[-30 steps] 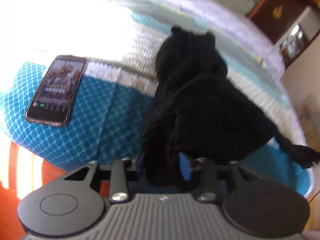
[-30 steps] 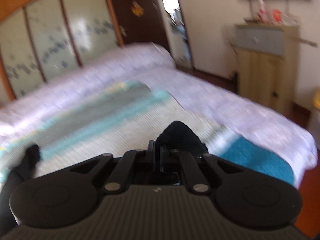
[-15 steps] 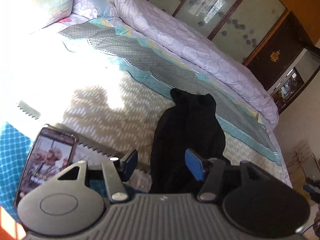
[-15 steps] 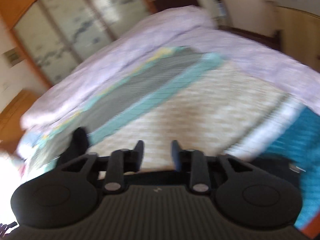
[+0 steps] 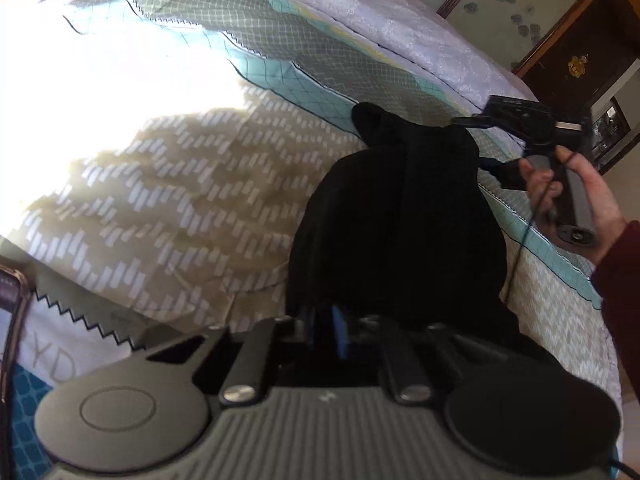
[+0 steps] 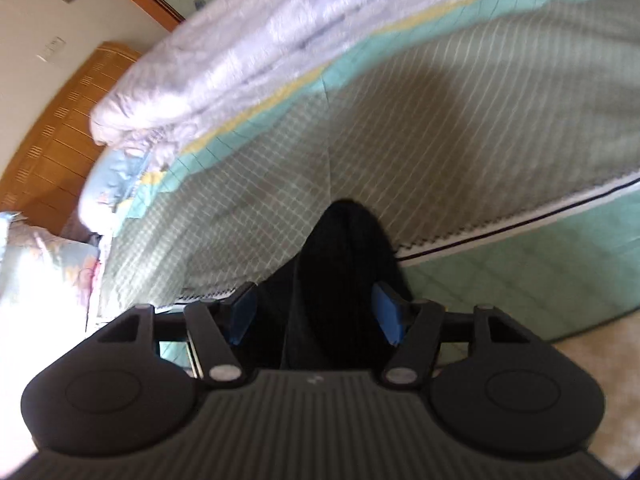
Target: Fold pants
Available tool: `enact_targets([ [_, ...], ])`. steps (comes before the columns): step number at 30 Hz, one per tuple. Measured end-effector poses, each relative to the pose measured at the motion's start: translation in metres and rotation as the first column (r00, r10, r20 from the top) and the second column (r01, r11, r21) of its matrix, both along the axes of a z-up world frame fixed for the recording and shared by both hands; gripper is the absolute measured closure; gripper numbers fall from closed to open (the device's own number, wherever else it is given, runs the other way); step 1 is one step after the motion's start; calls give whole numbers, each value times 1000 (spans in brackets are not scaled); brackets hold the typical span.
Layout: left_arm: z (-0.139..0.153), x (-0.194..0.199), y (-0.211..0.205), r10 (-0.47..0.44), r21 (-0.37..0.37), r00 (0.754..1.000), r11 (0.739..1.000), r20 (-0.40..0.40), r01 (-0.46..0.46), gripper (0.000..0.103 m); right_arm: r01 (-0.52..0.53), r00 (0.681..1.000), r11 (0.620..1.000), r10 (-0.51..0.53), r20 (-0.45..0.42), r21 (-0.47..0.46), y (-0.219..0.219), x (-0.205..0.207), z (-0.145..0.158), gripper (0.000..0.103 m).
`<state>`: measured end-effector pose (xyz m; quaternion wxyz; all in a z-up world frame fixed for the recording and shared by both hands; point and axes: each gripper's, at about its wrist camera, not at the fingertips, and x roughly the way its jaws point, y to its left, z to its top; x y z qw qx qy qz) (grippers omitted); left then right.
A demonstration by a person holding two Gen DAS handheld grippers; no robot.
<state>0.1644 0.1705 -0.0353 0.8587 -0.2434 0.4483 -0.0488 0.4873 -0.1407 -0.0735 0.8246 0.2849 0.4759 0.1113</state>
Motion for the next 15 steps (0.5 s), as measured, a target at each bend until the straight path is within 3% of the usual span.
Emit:
enact_targets([
  [2,0,-3,-1,-4,14,1000,1000,15,4,96,-3,999,1000,2,-45,-10,12,7,-17,94],
  [3,5,-5,-2,-10,28,1000,1000,28,9,96,4,999,1000,-4,-41,1,7,2,-19,97],
  [6,27,-17,3,-13,15,996,1000,88,12,97,109,984,994,-109,141,9,-35,-33,15,97],
  [9,52,-37,8,-30,-20,989,999,147,33,97,214,942,971,-234,241,105,-111,-94,60,97],
  [12,71,-68,1,-98,-26,977,994,189,105,97,294,892,951,-309,330,96,-188,-189,101,97],
  [15,78,-100,-21,-224,-18,957,973,185,231,97,358,873,930,-363,327,76,-247,-299,110,95],
])
